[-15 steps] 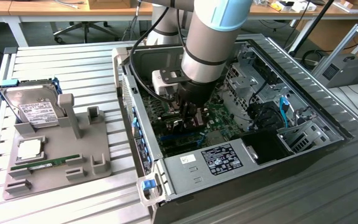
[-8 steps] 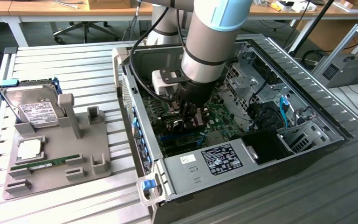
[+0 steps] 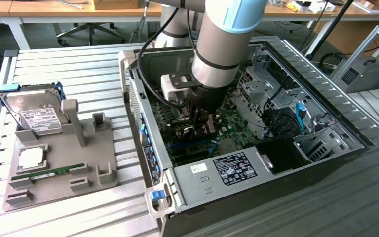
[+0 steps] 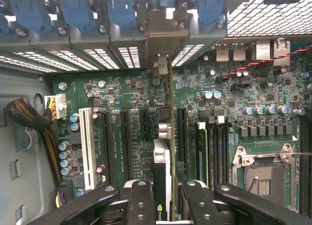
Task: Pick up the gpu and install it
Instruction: 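Insert the gpu into the slot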
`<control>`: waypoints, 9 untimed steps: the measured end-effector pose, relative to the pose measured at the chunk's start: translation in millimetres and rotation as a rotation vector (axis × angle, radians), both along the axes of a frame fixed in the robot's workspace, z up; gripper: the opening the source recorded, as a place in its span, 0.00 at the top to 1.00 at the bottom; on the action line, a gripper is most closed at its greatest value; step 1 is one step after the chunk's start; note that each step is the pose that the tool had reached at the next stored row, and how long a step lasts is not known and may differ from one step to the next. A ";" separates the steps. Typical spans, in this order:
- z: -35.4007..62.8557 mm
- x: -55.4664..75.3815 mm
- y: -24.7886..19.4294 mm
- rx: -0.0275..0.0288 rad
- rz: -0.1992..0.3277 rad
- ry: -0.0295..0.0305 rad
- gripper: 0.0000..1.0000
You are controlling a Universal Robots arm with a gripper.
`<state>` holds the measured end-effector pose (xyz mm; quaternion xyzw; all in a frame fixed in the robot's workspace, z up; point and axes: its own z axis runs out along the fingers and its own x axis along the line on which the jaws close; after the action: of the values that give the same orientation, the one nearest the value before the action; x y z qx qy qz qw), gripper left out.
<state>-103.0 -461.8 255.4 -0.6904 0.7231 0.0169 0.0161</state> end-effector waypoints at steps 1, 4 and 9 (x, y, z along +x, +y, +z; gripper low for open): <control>0.0 0.0 0.0 0.0000 0.000 0.0000 0.73; 0.3 0.0 0.0 0.0000 0.000 0.0000 0.73; 1.8 0.0 0.0 0.0001 0.000 -0.0001 0.73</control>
<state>-103.0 -461.8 257.2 -0.6904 0.7231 0.0169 0.0162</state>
